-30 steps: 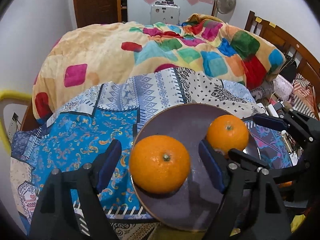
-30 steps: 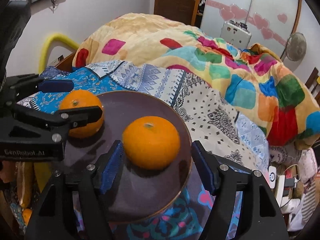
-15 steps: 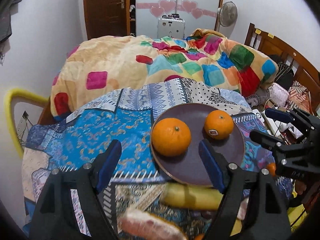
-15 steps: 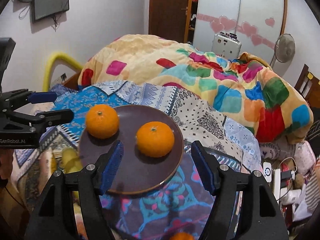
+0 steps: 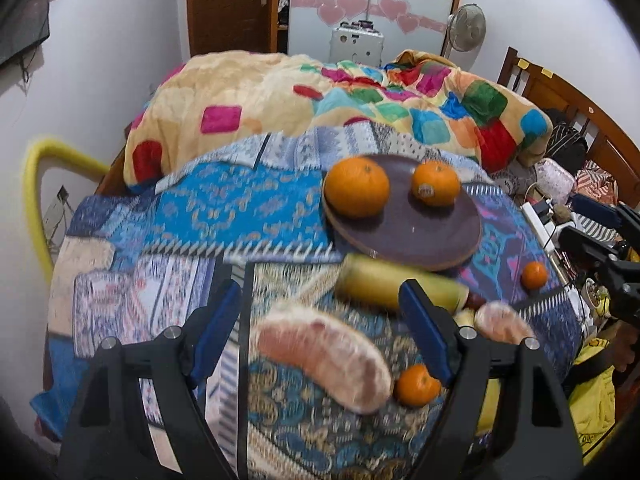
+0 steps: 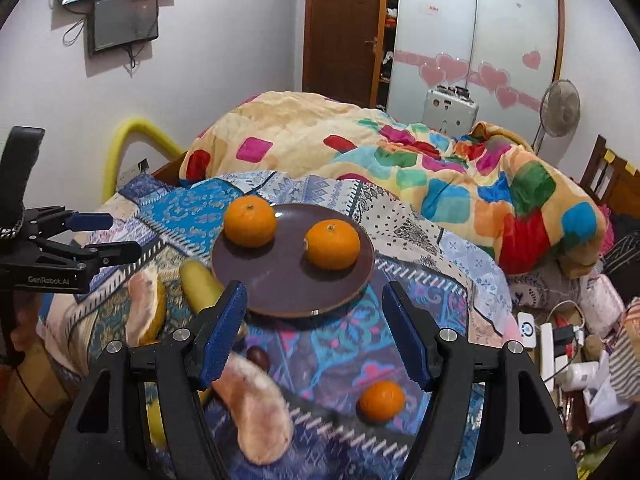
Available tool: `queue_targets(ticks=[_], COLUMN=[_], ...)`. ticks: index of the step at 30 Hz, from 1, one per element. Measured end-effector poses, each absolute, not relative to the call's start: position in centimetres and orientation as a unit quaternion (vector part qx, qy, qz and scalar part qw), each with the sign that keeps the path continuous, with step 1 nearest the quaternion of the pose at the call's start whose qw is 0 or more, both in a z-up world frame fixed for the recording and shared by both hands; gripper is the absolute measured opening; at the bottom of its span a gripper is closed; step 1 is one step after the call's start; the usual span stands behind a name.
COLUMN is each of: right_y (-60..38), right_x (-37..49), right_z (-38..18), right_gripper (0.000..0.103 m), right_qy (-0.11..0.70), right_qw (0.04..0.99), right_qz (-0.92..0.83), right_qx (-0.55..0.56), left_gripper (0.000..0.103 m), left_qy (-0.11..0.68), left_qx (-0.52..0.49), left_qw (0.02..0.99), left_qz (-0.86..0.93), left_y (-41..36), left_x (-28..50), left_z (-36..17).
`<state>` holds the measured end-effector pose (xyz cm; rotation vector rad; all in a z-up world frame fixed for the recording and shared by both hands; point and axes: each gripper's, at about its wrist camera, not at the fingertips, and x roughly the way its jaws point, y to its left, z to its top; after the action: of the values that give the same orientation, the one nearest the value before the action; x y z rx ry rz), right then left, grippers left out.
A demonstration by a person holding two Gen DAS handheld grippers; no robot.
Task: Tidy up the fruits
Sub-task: 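Grasp a pomelo segment with the left tool while the right tool grasps another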
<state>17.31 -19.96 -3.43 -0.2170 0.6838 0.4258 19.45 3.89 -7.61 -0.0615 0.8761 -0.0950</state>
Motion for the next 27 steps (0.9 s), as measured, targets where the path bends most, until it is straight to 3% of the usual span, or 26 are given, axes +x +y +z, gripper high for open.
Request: queue_targets(ticks=[22,27], right_y=[-19.8,-19.4], right_x=[13.3,13.9], right_z=[-11.5,-12.6], right_gripper=[0.067,0.067], right_qy=[0.392,0.401], right_qw=[0.884,0.880], right_qz=[0.241,0.242], right_qx=[-0.081,-0.080], left_gripper=[0.082,0.088], left_qy=[0.470,0.471], left_qx=[-0.047,-0.046], left_qw=[0.881,0.880], left_qz=[-0.040,-0.046], left_y=[2.4,3.2], left_x=[18.9,18.7], left_z=[-13.9,-14.2])
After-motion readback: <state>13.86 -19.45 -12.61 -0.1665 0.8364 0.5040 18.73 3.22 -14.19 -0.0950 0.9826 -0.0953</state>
